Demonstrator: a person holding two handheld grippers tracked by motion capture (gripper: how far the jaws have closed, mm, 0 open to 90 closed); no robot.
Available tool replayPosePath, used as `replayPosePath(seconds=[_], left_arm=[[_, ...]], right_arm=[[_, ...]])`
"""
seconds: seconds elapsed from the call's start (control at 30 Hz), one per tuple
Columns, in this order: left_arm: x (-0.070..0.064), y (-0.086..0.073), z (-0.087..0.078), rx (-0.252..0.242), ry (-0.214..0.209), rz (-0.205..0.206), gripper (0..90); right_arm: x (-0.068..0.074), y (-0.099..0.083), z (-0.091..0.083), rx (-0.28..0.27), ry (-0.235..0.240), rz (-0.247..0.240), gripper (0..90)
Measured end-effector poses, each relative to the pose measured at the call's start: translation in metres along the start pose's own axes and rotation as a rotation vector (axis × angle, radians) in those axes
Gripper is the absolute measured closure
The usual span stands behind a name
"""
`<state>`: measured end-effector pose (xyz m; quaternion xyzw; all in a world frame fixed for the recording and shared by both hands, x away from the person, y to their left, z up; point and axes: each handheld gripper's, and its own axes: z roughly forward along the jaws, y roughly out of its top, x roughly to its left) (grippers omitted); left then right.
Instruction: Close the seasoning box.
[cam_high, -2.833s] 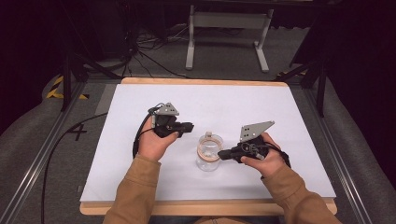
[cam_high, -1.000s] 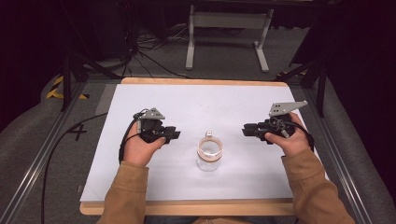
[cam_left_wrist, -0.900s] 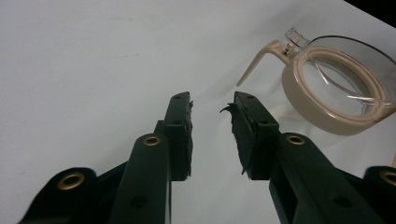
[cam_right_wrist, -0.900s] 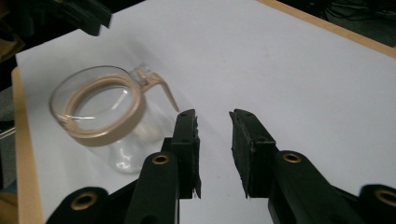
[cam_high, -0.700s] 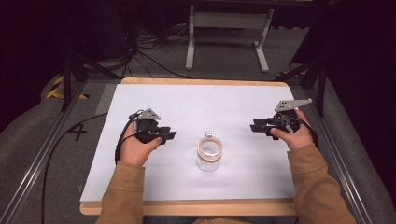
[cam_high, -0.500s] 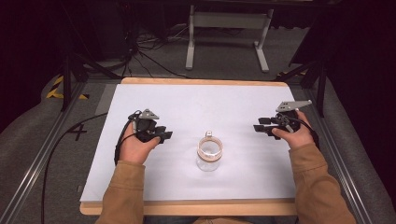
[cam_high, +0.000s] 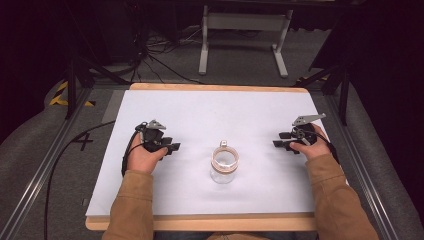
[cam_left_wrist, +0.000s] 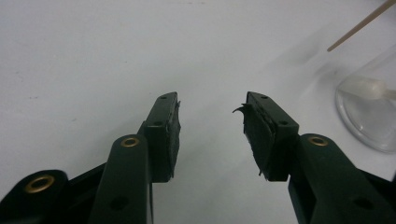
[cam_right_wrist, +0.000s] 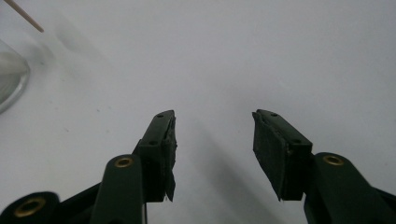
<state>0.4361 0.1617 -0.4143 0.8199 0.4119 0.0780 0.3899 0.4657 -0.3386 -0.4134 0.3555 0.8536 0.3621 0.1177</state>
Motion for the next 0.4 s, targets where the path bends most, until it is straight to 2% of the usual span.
replayPosePath(seconds=[0.17, 0.2, 0.3, 0.37, 0.4], left_arm=[[0.002, -0.003, 0.004, 0.024, 0.015, -0.004, 54.2], [0.003, -0.003, 0.004, 0.043, 0.018, 0.011, 53.7], [0.001, -0.003, 0.006, 0.049, 0.028, 0.013, 50.6], [0.001, -0.002, 0.006, 0.042, 0.033, 0.032, 49.2], [-0.002, -0.002, 0.006, 0.041, 0.027, 0.017, 48.5]], right_arm=[[-0.002, -0.003, 0.006, 0.002, -0.008, 0.004, 49.5], [-0.002, -0.004, 0.007, 0.009, -0.01, 0.002, 49.5], [0.0, -0.005, 0.01, 0.019, -0.008, 0.004, 48.8], [0.002, -0.004, 0.011, 0.017, -0.001, 0.001, 48.1], [0.002, -0.004, 0.012, 0.017, 0.0, -0.001, 48.0]])
